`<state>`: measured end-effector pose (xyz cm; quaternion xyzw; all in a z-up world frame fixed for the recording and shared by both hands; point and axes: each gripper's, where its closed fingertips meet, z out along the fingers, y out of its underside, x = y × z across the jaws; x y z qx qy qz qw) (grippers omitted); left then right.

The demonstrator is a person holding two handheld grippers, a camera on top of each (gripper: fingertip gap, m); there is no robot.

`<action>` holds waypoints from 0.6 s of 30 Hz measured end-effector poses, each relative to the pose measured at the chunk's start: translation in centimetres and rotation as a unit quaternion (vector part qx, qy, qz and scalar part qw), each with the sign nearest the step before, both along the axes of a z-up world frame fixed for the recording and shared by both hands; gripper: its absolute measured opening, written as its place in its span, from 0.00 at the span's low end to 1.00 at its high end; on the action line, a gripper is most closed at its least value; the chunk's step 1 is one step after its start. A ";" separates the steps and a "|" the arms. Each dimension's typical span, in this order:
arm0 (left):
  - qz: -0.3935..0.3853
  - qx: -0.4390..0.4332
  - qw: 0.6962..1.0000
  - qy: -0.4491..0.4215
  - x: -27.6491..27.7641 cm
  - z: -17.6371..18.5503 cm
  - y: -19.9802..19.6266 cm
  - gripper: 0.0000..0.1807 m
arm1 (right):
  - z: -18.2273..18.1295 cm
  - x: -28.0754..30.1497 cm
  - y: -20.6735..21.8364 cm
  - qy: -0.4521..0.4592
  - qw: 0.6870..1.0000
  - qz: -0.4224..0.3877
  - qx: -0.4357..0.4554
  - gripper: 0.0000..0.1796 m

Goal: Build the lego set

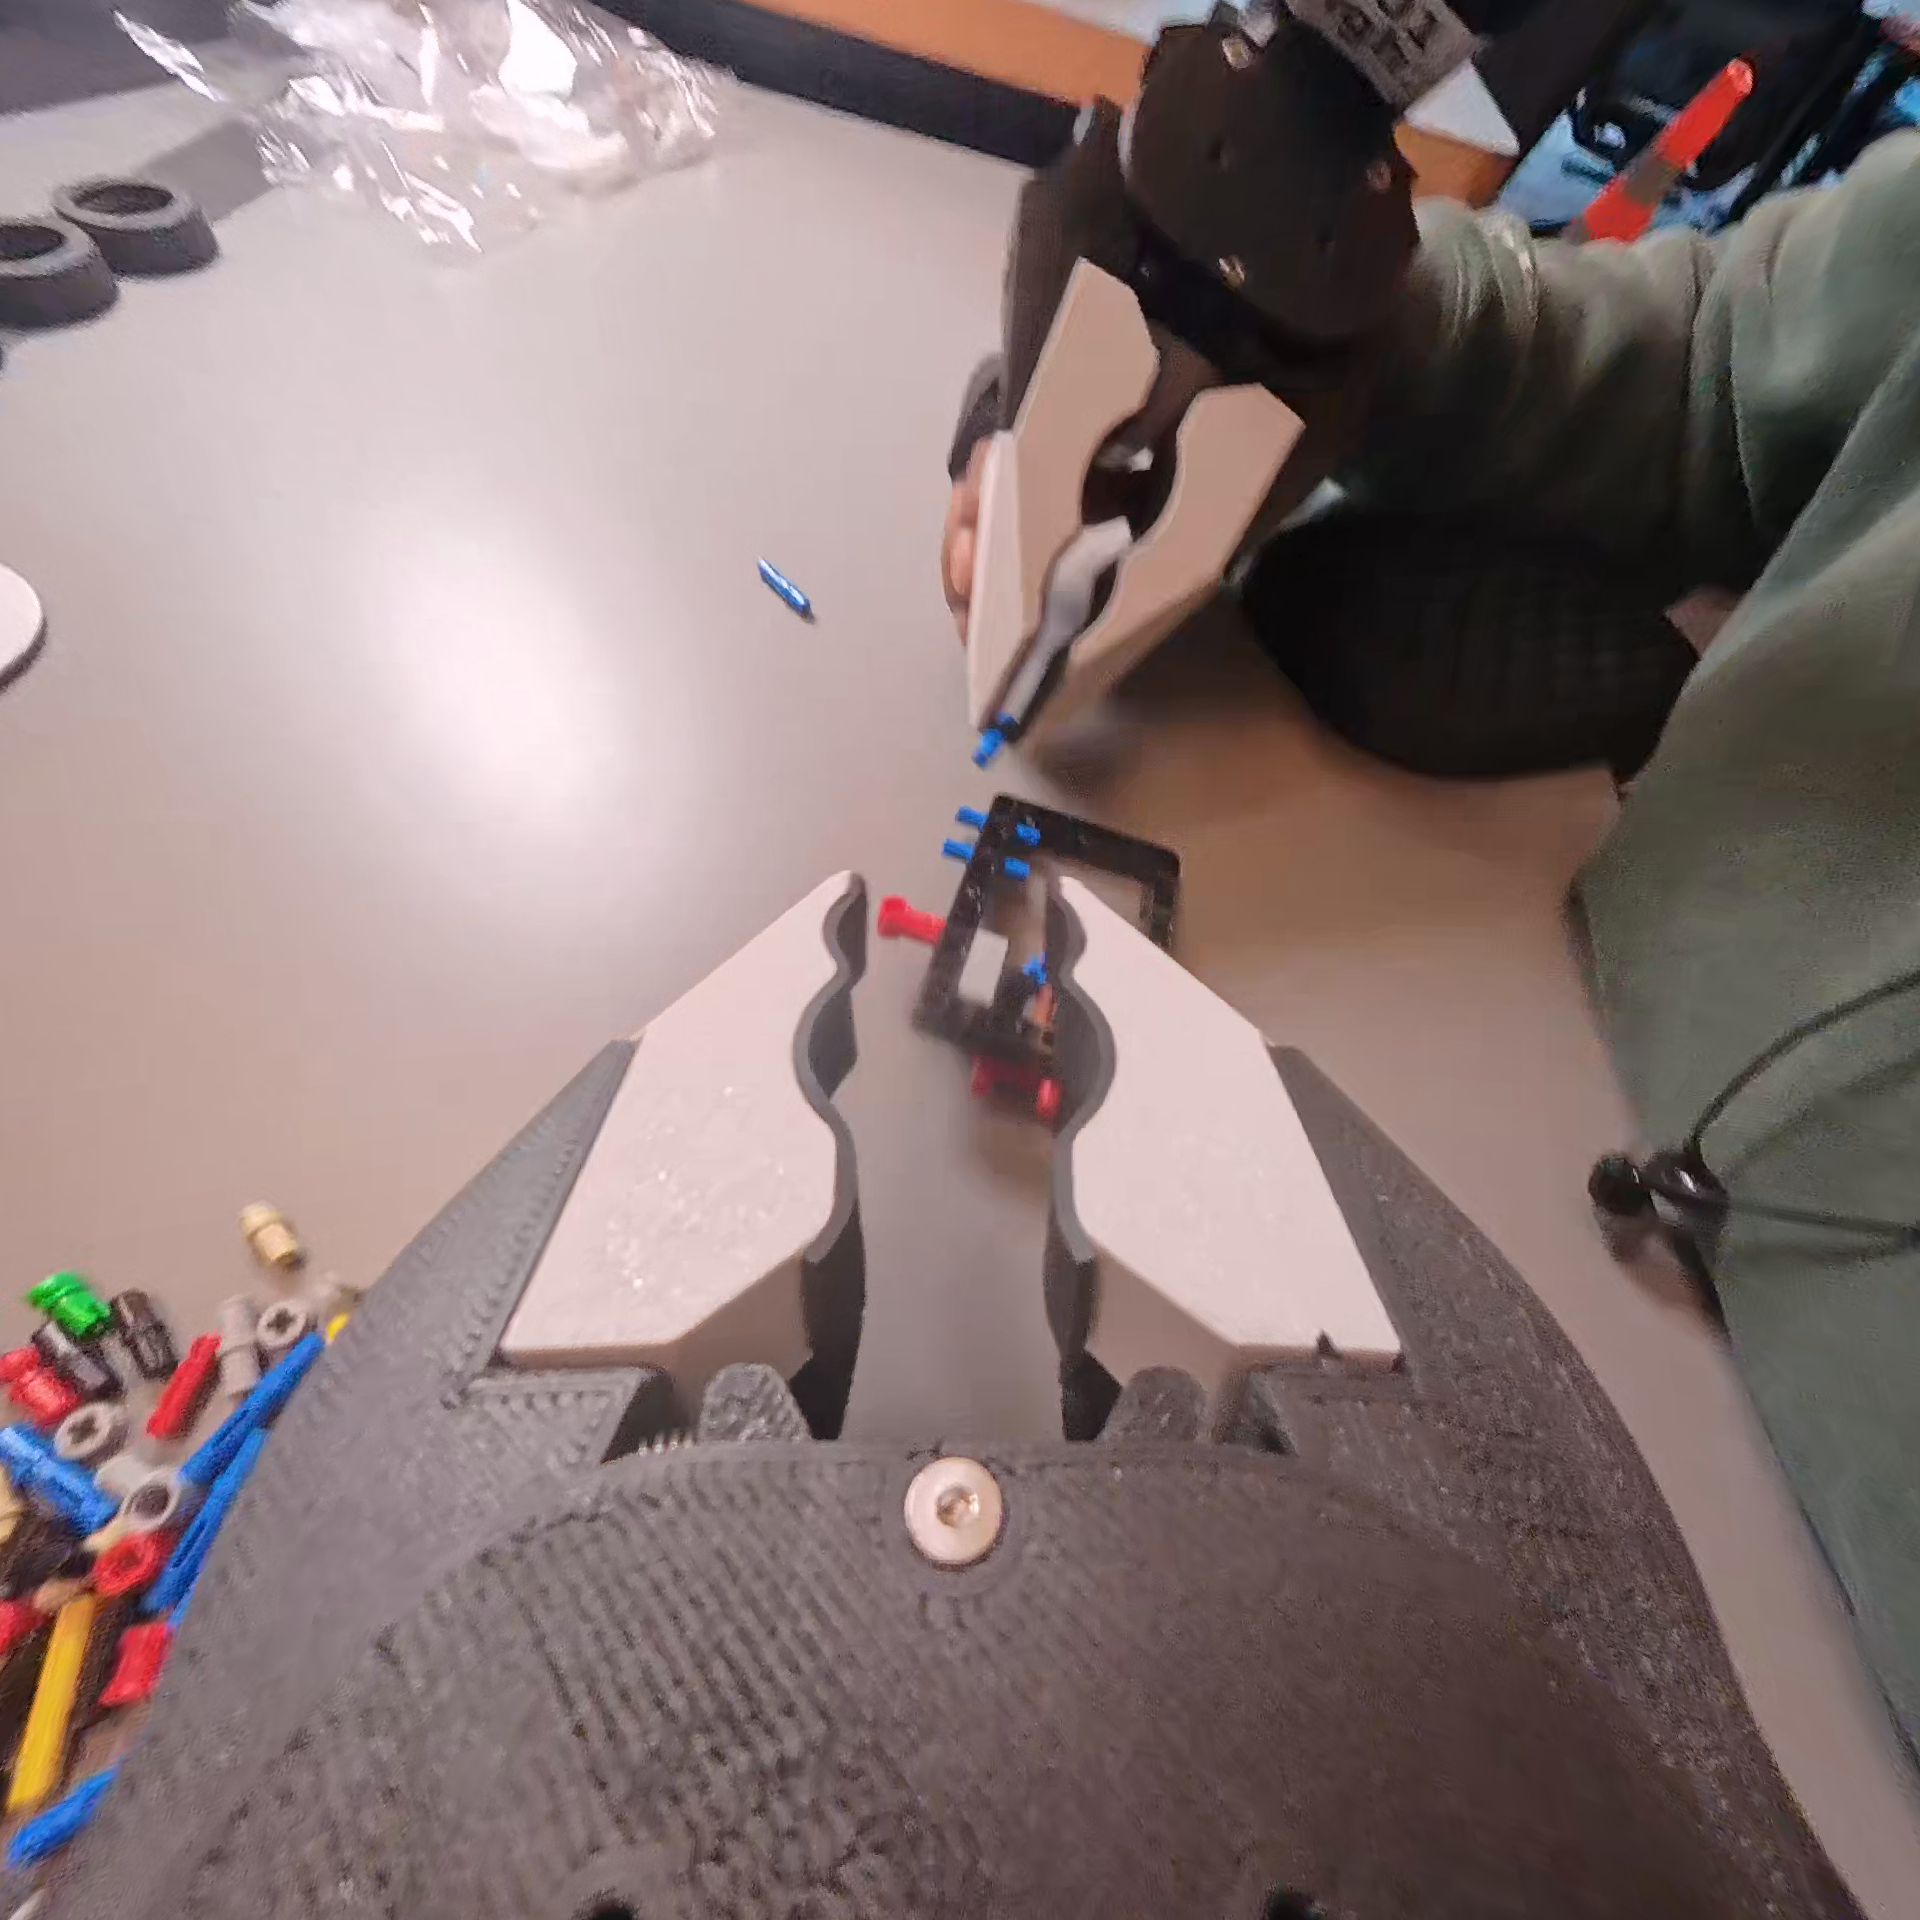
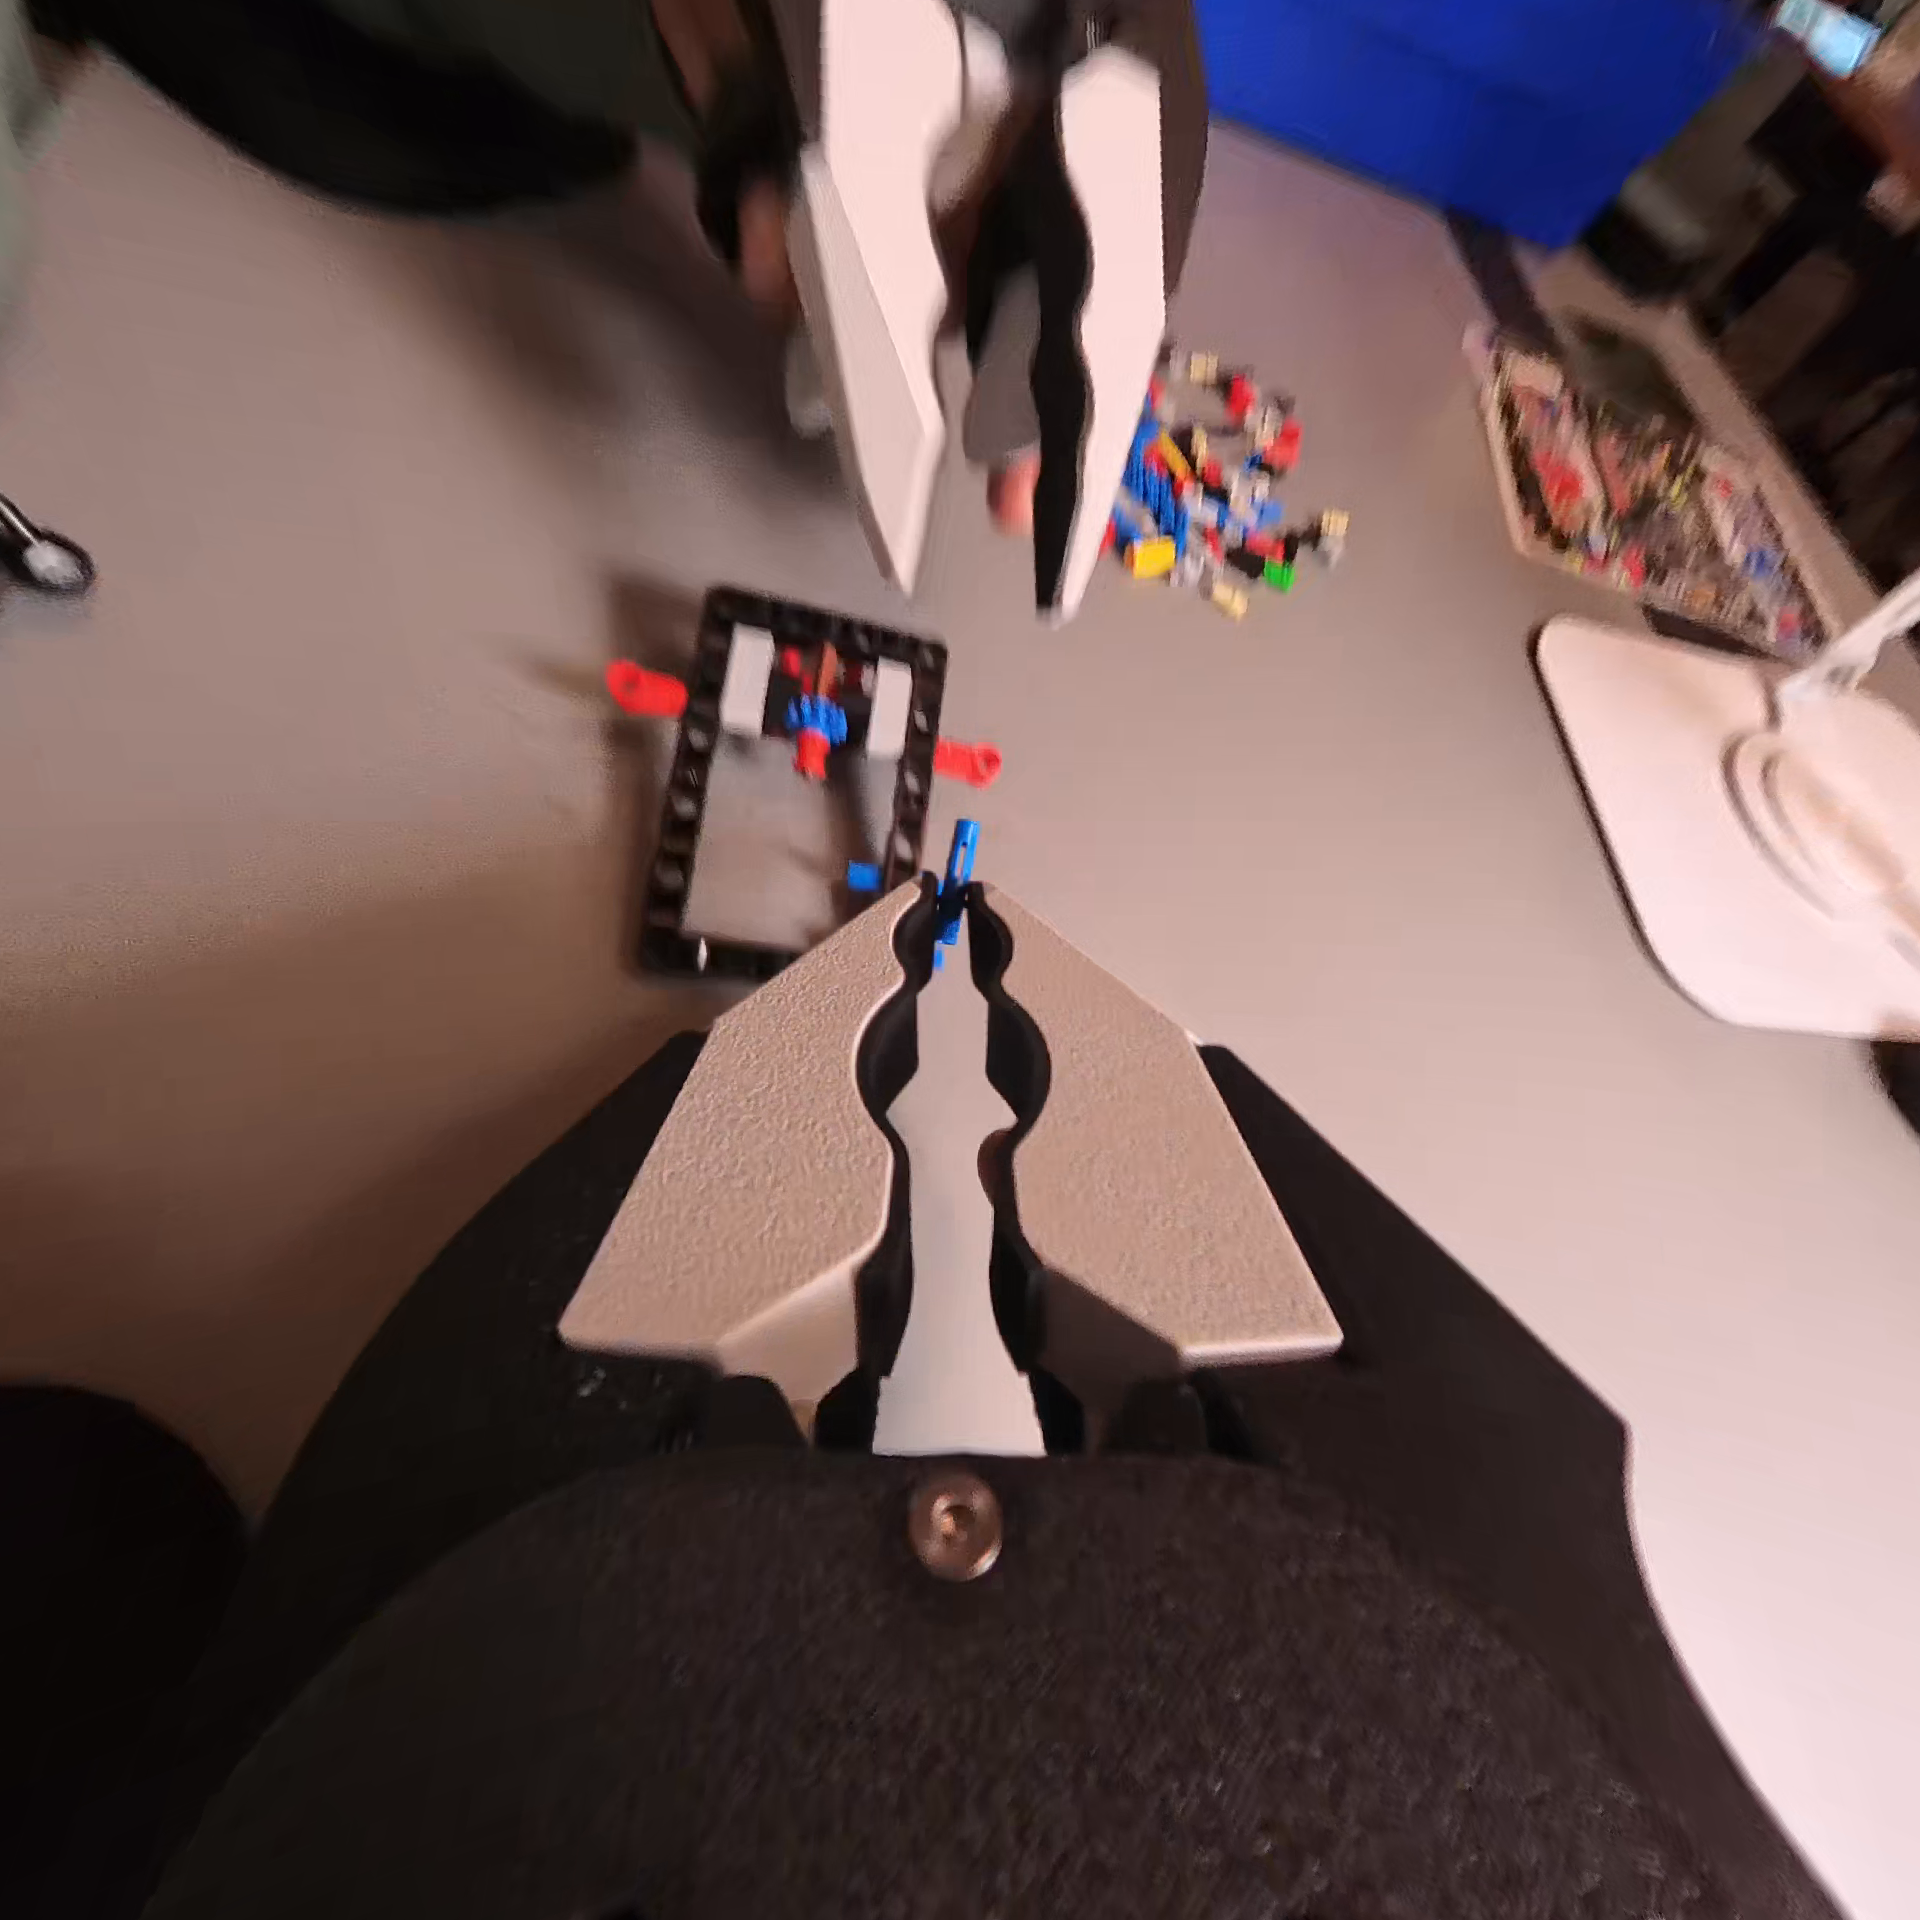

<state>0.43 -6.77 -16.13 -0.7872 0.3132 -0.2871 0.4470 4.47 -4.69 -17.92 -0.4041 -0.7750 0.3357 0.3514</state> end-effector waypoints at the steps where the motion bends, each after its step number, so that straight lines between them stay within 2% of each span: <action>1: -0.010 -0.007 1.000 0.009 -0.4 -0.2 -0.5 0.21 | -0.7 0.5 0.8 -0.025 1.000 -0.012 0.004 0.02; 6: -0.089 0.029 0.993 0.067 -0.6 -1.4 -3.8 0.33 | -2.4 2.6 2.9 -0.101 0.994 -0.042 -0.010 0.02; 10: -0.121 0.052 0.983 0.130 0.5 -3.3 -4.0 0.42 | -3.2 3.1 3.0 -0.132 0.990 -0.047 -0.010 0.02; 12: -0.128 0.054 0.979 0.151 0.9 -4.1 -3.7 0.41 | -3.2 3.2 3.0 -0.139 0.989 -0.050 -0.009 0.02; 14: -0.130 0.049 0.978 0.156 1.1 -4.4 -3.4 0.32 | -3.3 3.3 3.1 -0.143 0.988 -0.052 0.002 0.02; 18: -0.112 0.017 0.985 0.131 0.9 -4.4 -3.2 0.32 | -3.4 3.5 3.2 -0.148 0.987 -0.054 0.012 0.05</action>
